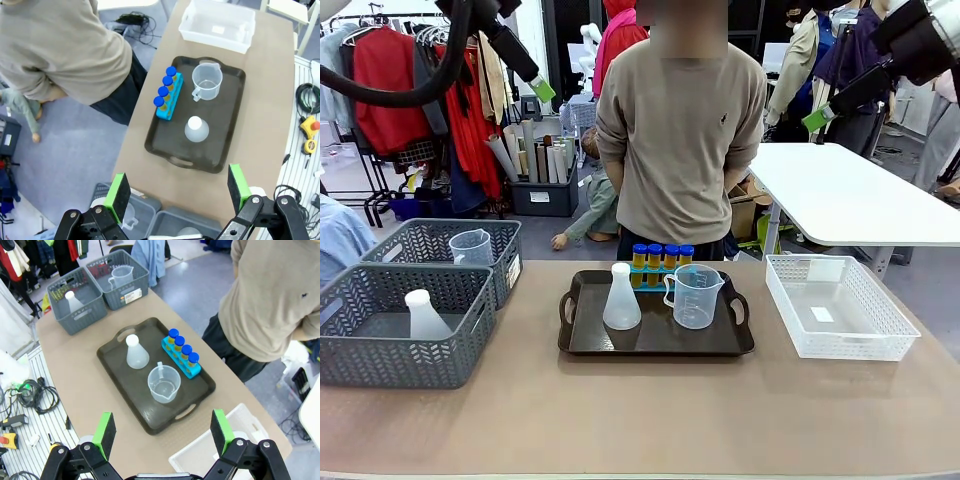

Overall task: Prepare the laboratory tools.
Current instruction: Pick up one Small flask and place it on the Handle tray.

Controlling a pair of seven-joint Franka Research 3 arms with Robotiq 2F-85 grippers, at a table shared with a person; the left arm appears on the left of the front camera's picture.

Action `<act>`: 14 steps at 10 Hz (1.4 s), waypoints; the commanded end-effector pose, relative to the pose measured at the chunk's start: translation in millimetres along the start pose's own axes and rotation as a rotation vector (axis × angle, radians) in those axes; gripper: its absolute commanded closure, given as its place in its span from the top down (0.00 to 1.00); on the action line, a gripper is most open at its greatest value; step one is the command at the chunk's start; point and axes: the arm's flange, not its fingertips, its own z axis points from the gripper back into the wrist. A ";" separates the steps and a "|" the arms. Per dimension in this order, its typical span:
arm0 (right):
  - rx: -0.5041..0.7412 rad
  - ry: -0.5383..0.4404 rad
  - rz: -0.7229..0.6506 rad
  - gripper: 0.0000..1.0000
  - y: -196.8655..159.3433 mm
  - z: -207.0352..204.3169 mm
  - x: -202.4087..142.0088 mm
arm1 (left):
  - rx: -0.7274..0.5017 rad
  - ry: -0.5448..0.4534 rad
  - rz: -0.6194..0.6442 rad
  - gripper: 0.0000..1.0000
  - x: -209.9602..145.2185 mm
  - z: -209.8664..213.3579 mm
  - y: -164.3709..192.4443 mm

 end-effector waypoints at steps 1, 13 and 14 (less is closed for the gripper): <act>0.014 -0.021 -0.001 1.00 -0.3 0.9 1.4 | -0.002 -0.007 0.006 1.00 -1.7 2.4 0.6; 0.014 -0.021 -0.001 1.00 -0.3 0.9 1.4 | -0.002 -0.007 0.006 1.00 -1.7 2.4 0.6; 0.014 -0.021 -0.001 1.00 -0.3 0.9 1.4 | -0.002 -0.007 0.006 1.00 -1.7 2.4 0.6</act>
